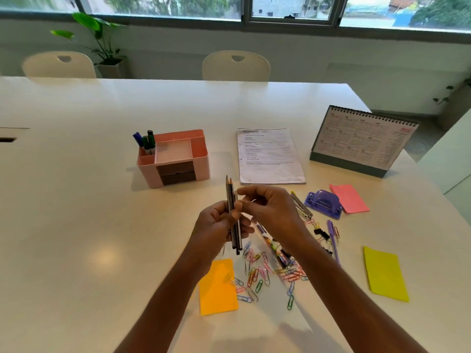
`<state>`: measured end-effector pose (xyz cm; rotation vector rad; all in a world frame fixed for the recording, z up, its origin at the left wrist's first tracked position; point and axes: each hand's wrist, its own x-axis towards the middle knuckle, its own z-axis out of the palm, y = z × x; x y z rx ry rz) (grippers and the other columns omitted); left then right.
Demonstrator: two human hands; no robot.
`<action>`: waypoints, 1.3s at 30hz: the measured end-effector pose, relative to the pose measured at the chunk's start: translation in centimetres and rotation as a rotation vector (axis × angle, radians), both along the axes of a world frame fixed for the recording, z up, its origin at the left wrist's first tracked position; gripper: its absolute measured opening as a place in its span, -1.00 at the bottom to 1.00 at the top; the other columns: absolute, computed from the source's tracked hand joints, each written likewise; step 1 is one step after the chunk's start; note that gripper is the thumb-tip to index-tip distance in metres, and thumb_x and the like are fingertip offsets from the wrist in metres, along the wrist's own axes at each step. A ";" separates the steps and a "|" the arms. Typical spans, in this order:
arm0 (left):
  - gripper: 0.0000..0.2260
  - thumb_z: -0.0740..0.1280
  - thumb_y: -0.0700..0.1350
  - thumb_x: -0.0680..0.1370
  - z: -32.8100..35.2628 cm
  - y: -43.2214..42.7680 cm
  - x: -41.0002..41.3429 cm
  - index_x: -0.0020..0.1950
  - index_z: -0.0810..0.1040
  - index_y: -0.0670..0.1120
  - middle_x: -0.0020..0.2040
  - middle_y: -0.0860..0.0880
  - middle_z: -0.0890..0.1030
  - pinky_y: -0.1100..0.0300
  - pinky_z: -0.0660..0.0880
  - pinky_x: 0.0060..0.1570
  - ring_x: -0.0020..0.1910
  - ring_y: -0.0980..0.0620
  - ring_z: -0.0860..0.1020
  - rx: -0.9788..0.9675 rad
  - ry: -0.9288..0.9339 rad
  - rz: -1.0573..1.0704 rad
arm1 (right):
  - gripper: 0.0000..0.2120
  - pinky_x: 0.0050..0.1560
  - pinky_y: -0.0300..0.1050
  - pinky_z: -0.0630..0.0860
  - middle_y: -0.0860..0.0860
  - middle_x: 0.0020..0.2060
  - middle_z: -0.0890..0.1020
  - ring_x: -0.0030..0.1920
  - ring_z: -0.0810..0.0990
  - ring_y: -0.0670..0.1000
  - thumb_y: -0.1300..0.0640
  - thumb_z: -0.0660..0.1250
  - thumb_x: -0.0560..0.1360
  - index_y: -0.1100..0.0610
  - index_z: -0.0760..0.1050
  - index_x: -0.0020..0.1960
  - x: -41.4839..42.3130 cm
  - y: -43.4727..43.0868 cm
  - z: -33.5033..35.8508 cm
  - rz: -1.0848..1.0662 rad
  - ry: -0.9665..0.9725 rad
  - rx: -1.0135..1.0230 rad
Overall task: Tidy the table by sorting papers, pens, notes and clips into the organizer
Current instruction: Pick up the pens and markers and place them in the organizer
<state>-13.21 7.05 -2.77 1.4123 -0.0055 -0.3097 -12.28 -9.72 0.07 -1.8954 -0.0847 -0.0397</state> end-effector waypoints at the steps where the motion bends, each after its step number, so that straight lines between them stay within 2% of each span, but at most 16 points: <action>1: -0.85 0.27 -0.22 0.71 0.2 0.4 0.2 0.20 0.61 -0.22 -0.06 -0.28 0.72 -0.03 0.71 0.02 -0.04 -0.24 0.75 0.042 -0.028 -0.014 | -0.79 -0.10 -0.13 0.68 -0.01 -0.13 0.74 -0.14 0.72 -0.04 0.11 0.54 0.53 0.05 0.71 0.16 0.5 0.4 0.2 0.028 0.006 -0.005; 5: -0.85 0.25 -0.29 0.70 1.0 2.5 1.2 0.16 0.61 -0.18 -0.13 -0.17 0.74 -0.02 0.70 0.02 -0.08 -0.17 0.76 0.187 -0.133 0.012 | -0.88 -0.19 -0.21 0.61 -0.01 -0.14 0.75 -0.16 0.71 -0.07 0.16 0.55 0.52 0.09 0.74 0.06 2.3 2.4 1.3 0.131 -0.013 0.036; 9: -0.82 0.28 -0.28 0.70 2.3 4.9 2.0 0.14 0.66 -0.11 -0.10 -0.11 0.76 0.15 0.68 -0.01 -0.08 -0.07 0.76 0.283 -0.219 0.059 | -0.91 -0.20 -0.23 0.60 -0.02 -0.21 0.75 -0.21 0.71 -0.08 0.18 0.56 0.51 0.09 0.75 0.01 4.3 4.5 2.4 0.216 -0.035 0.075; 16: -0.77 0.28 -0.30 0.69 3.9 9.1 4.3 0.07 0.66 -0.02 -0.12 0.02 0.76 0.20 0.67 -0.04 -0.05 -0.07 0.75 0.366 -0.351 0.109 | -0.91 -0.10 -0.01 0.69 0.02 -0.21 0.74 -0.19 0.73 0.04 0.17 0.54 0.54 0.15 0.73 0.03 7.4 9.0 3.4 0.305 -0.138 0.100; 19: -0.82 0.29 -0.27 0.69 4.7 11.6 6.1 0.11 0.69 -0.09 -0.05 0.02 0.75 0.21 0.68 0.04 -0.04 0.03 0.75 0.555 -0.450 0.129 | -0.86 -0.08 0.06 0.73 0.06 -0.14 0.75 -0.16 0.75 0.09 0.19 0.55 0.53 0.19 0.73 0.08 9.0 11.1 4.2 0.344 -0.185 0.112; 22: -0.83 0.31 -0.28 0.67 5.8 13.5 8.0 0.13 0.70 -0.12 0.02 -0.04 0.74 0.23 0.65 0.10 0.00 0.07 0.72 0.716 -0.511 0.156 | -0.86 -0.07 -0.05 0.73 0.01 -0.11 0.75 -0.11 0.76 0.00 0.20 0.56 0.51 0.17 0.74 0.06 10.7 13.0 5.2 0.342 -0.285 0.066; 24: -0.84 0.36 -0.26 0.66 7.0 14.3 9.1 0.13 0.72 -0.10 0.01 -0.01 0.73 0.36 0.60 0.07 -0.03 0.10 0.68 0.782 -0.540 0.206 | -0.86 -0.06 -0.11 0.71 -0.05 -0.12 0.76 -0.10 0.75 -0.08 0.21 0.59 0.48 0.13 0.76 0.03 12.2 14.2 5.7 0.309 -0.340 0.047; 27: -0.78 0.50 -0.25 0.55 8.3 15.6 10.5 0.13 0.72 0.01 -0.04 0.03 0.74 0.50 0.54 -0.03 -0.11 0.27 0.68 0.751 -0.640 0.363 | -0.84 -0.05 0.05 0.73 -0.10 -0.14 0.76 -0.12 0.74 -0.09 0.19 0.60 0.45 0.06 0.77 0.02 14.7 16.1 6.2 0.228 -0.403 0.001; 29: -0.73 0.56 -0.23 0.49 8.5 16.7 11.7 0.08 0.71 0.10 -0.07 0.10 0.75 0.46 0.56 -0.03 -0.14 0.36 0.68 0.705 -0.695 0.485 | -0.85 -0.07 0.08 0.73 -0.07 -0.13 0.77 -0.15 0.74 -0.09 0.21 0.58 0.46 0.09 0.77 0.03 16.5 17.3 6.5 0.209 -0.433 0.007; 31: -0.75 0.57 -0.21 0.51 8.3 17.9 13.1 0.09 0.73 0.11 -0.08 0.14 0.75 0.32 0.64 0.00 -0.11 0.26 0.72 0.684 -0.682 0.517 | -0.85 -0.07 0.03 0.74 -0.04 -0.11 0.77 -0.16 0.74 -0.10 0.23 0.57 0.49 0.14 0.77 0.05 17.9 18.2 6.7 0.210 -0.462 0.015; 35: -0.82 0.54 -0.18 0.55 7.4 19.7 16.0 0.14 0.77 -0.10 -0.02 -0.01 0.77 0.09 0.71 0.04 -0.09 0.07 0.74 0.772 -0.668 0.523 | -0.85 -0.05 -0.03 0.74 0.01 -0.09 0.77 -0.12 0.75 -0.04 0.23 0.56 0.50 0.19 0.76 0.07 20.4 20.1 6.3 0.226 -0.497 -0.026; 37: -0.83 0.55 -0.17 0.54 7.0 20.3 17.0 0.12 0.77 -0.14 -0.03 -0.08 0.78 0.08 0.70 0.02 -0.12 0.01 0.74 0.798 -0.649 0.514 | -0.84 -0.02 -0.06 0.73 0.03 -0.08 0.77 -0.10 0.75 -0.03 0.23 0.57 0.50 0.21 0.76 0.07 21.3 20.7 5.8 0.231 -0.486 -0.026; 39: -0.84 0.56 -0.17 0.53 6.4 20.8 17.8 0.10 0.78 -0.14 -0.06 -0.08 0.78 0.14 0.69 -0.03 -0.19 0.07 0.72 0.814 -0.621 0.497 | -0.85 -0.03 -0.07 0.73 0.04 -0.09 0.77 -0.11 0.75 -0.03 0.24 0.56 0.50 0.23 0.75 0.07 22.1 21.1 5.2 0.251 -0.456 -0.030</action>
